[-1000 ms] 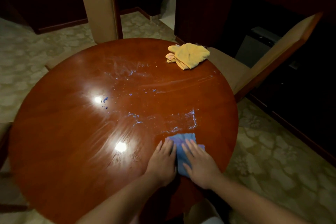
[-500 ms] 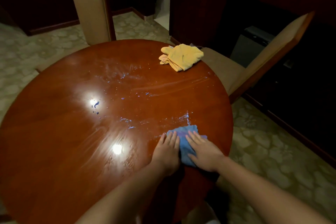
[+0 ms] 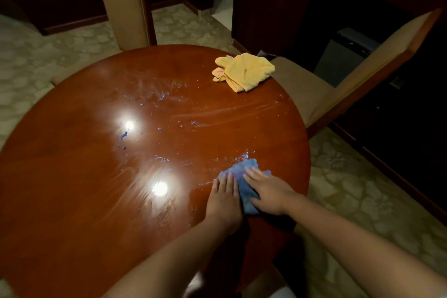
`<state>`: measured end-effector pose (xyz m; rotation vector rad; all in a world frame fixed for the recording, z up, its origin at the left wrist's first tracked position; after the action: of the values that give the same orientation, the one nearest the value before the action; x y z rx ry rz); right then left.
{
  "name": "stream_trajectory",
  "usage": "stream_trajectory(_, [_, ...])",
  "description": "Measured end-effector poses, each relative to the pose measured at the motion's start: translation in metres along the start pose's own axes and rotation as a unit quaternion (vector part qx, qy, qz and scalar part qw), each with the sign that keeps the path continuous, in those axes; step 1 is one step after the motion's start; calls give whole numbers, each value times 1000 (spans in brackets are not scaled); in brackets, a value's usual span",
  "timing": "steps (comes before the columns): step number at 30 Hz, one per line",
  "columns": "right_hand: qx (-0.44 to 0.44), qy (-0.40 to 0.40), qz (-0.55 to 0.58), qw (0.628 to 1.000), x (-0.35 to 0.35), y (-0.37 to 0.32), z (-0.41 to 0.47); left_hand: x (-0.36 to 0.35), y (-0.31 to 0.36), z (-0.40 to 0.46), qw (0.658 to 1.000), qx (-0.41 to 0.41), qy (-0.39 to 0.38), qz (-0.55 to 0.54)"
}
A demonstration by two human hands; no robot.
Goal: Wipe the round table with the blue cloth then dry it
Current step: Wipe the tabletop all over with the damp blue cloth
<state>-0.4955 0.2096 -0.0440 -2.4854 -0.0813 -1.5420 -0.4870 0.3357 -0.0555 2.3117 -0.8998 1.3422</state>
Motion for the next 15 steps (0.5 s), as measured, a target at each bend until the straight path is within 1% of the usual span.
stream_trajectory(3, [19,-18,-17,1000,-10,-1,-23,-8,15,-14,999,-8,-23,-29])
stream_trajectory(5, [29,-16,-14,999,-15,2,-31,-10,20,-17,999,-17,-29,-33])
stream_trajectory(10, [42,-22,-13,999,8,20,3,12,10,9,1000,4,-6,-22])
stream_trajectory(12, [49,-30,-22,998,10,26,10,16,10,14,1000,16,-12,-18])
stream_trajectory(15, [59,-33,-19,998,3,34,-3,17,22,11,999,25,-26,-24])
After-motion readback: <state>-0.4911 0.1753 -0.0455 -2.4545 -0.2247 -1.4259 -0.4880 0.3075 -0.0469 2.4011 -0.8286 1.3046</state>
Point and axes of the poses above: each hand's wrist, its own z-axis towards the middle knuckle, its own x-axis out of the back of the hand, y = z × x, the point moved 4 cm from there along z, towards the middle knuckle, and after that the axes turned 1 degree about -y, right-handed, at the moved point
